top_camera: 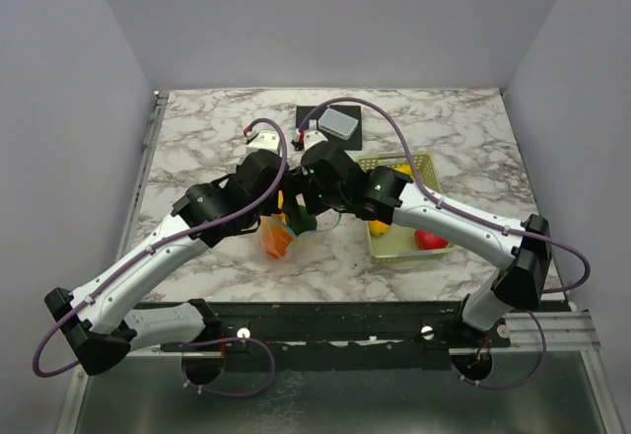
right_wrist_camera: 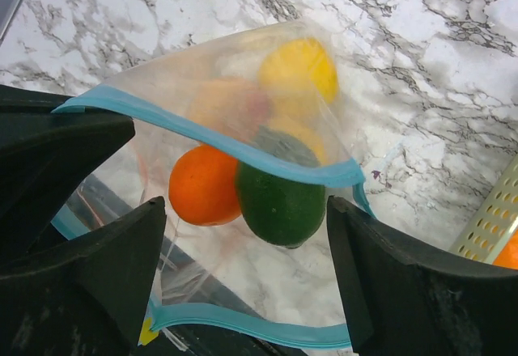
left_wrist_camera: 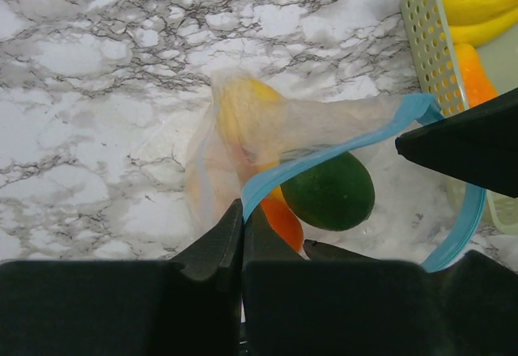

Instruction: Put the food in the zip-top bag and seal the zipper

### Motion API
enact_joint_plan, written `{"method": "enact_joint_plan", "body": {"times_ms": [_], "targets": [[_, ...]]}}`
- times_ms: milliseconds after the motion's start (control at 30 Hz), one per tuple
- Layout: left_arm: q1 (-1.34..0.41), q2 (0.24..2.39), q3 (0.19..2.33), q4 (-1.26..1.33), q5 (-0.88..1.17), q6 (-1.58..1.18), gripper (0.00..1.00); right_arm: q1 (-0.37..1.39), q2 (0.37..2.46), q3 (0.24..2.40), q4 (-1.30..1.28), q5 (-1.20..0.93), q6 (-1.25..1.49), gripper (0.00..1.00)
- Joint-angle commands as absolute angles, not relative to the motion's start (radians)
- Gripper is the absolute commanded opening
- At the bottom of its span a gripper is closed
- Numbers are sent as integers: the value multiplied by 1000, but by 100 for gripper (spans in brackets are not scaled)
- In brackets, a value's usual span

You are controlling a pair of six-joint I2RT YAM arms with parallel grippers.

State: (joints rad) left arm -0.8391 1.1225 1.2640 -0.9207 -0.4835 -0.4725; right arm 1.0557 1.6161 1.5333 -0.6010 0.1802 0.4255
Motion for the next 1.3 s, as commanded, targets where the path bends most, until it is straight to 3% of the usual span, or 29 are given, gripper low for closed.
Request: {"method": "enact_joint_plan", "body": {"times_ms": [0, 467, 1267], "targets": [[-842, 1115, 1272, -901, -474, -469, 0, 1067, 1601, 1537, -554, 154, 434, 85], [-841, 1129, 1277, -895, -474, -462, 0, 1066, 1458, 1496, -607, 128, 445, 85], [-841, 1126, 1276, -892, -465, -456, 0, 1064, 1196, 1302, -1003, 556, 653, 82]]}}
